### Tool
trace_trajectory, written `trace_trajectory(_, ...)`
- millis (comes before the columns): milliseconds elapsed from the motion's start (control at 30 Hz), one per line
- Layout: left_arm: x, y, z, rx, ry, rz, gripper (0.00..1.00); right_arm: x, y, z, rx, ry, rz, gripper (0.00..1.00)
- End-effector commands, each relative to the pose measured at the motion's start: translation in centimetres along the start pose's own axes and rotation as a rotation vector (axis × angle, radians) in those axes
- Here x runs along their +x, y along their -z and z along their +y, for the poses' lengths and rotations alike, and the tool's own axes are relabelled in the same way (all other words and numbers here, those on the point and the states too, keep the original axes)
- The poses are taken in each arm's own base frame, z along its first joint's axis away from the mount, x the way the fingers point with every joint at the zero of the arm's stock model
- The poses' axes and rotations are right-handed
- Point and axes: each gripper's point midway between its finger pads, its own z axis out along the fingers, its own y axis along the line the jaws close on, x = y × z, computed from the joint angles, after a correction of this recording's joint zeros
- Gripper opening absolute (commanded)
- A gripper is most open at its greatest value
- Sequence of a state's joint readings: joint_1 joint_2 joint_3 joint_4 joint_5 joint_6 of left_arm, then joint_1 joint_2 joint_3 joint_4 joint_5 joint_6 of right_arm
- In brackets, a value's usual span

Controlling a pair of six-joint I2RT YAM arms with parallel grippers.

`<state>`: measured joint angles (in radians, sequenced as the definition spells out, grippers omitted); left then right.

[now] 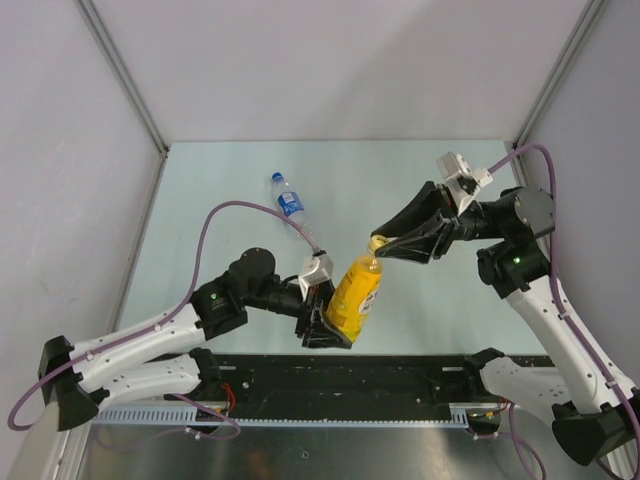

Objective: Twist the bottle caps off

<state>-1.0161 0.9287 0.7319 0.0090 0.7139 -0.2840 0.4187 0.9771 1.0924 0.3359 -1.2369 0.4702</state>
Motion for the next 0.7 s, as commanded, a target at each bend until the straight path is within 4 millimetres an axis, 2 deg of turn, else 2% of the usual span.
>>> trace_trajectory(0, -6.0, 2.3, -8.4, 0.373, -0.317, -0.183, 0.00, 0.4, 0.1, 1.1, -0.063, 0.043, 0.021, 0.00)
trace_trajectory(100, -6.1, 2.9, -9.7, 0.436, -0.344, -0.184, 0.00, 0.2, 0.1, 1.8, -0.085, 0.063, 0.021, 0.00)
trace_trajectory(200, -6.3, 3.2, -10.1, 0.445, -0.355, -0.192, 0.00, 0.1, -0.1, 2.0, -0.090, 0.066, 0.015, 0.00)
trace_trajectory(400, -6.6, 2.6, -8.7, 0.369, -0.327, -0.220, 0.00, -0.1, -0.3, 1.4, -0.065, 0.029, 0.000, 0.03)
trace_trajectory(500, -6.5, 2.1, -7.8, 0.336, -0.304, -0.221, 0.00, -0.2, -0.4, 1.4, -0.072, 0.012, -0.001, 0.12)
trace_trajectory(667, -6.3, 1.3, -6.1, 0.274, -0.265, -0.212, 0.00, -0.1, -0.5, 1.1, -0.066, 0.001, -0.003, 0.41)
